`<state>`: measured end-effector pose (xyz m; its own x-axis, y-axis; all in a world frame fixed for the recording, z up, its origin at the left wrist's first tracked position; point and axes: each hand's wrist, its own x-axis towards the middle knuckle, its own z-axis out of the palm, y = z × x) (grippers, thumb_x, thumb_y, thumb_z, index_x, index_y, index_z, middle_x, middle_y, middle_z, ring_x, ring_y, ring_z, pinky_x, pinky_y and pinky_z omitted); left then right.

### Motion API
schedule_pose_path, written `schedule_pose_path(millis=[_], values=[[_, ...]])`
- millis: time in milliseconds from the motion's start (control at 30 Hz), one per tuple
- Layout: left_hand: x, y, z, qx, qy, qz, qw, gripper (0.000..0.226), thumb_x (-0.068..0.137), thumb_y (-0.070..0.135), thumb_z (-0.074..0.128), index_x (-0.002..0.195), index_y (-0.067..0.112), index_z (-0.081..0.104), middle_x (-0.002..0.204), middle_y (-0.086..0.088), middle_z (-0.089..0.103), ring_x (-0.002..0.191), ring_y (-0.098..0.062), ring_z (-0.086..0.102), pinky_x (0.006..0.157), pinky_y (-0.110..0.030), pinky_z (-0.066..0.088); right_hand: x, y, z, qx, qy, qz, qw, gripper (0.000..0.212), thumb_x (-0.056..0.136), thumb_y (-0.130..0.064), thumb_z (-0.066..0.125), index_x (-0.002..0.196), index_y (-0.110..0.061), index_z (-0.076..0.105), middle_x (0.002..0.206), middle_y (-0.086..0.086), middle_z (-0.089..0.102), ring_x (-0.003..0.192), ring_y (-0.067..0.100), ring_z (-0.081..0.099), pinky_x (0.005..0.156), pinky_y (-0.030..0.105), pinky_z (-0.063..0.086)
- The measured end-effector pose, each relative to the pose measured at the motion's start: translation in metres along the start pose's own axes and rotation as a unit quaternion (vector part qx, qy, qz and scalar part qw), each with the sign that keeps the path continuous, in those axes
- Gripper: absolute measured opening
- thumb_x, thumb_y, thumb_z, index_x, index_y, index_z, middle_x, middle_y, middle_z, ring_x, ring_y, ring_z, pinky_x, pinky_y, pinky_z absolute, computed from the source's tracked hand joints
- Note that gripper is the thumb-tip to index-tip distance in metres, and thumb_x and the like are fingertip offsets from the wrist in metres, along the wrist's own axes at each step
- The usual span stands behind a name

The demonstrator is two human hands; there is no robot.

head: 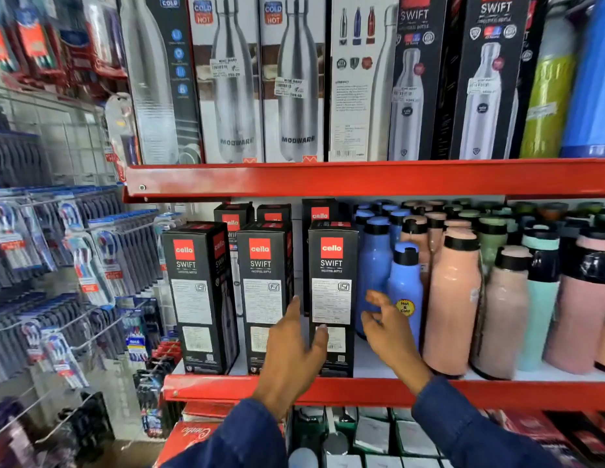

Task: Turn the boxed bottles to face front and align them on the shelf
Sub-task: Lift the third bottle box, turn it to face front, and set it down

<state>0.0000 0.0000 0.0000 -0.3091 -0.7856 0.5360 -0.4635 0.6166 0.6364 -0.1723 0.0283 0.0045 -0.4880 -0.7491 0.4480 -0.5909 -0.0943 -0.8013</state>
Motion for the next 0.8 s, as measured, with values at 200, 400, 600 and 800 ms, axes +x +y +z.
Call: schedule_pose_path(millis=[200,400,600,800], values=[[0.012,-0.001,0.021,-0.004,-0.028,-0.026,0.999,0.07,0.092,0.017,0.053,0.153,0.001,0.023,0.114,-0.014,0.071,0.1,-0.032,0.069,0.086,-0.035,0.053,-0.003,0.005,0.009,-0.027,-0.019,0.008,0.999,0.047,0.09,0.007,0.044,0.134,-0.008,0.052,0.125,0.009,0.064,0.107,0.02,0.061,0.084,0.014,0.038],[0.015,-0.006,0.028,-0.045,-0.002,-0.008,0.999,0.068,0.079,0.028,0.064,0.141,0.022,0.038,0.116,0.001,0.072,0.098,-0.021,0.07,0.089,-0.031,0.056,-0.006,0.011,0.009,0.079,-0.001,-0.003,0.997,0.047,0.092,0.009,0.04,0.123,-0.02,0.058,0.114,-0.011,0.063,0.091,0.009,0.065,0.095,0.046,0.054],[0.008,0.002,0.024,-0.099,0.046,0.003,0.994,0.097,0.058,0.041,0.088,0.139,0.021,0.038,0.129,0.007,0.06,0.118,-0.009,0.059,0.102,-0.028,0.05,-0.011,0.015,0.001,0.135,0.042,-0.036,0.989,0.039,0.091,-0.006,0.06,0.114,-0.038,0.055,0.099,0.0,0.071,0.077,0.019,0.074,0.08,0.044,0.059],[0.004,0.003,0.025,-0.146,0.086,-0.001,0.986,0.092,0.056,0.033,0.088,0.134,0.023,0.04,0.122,0.01,0.063,0.111,-0.007,0.064,0.096,-0.031,0.055,-0.007,0.012,-0.014,0.097,0.051,-0.1,0.989,0.036,0.078,-0.026,0.077,0.109,-0.037,0.06,0.097,-0.005,0.06,0.084,0.007,0.061,0.072,0.019,0.051]])
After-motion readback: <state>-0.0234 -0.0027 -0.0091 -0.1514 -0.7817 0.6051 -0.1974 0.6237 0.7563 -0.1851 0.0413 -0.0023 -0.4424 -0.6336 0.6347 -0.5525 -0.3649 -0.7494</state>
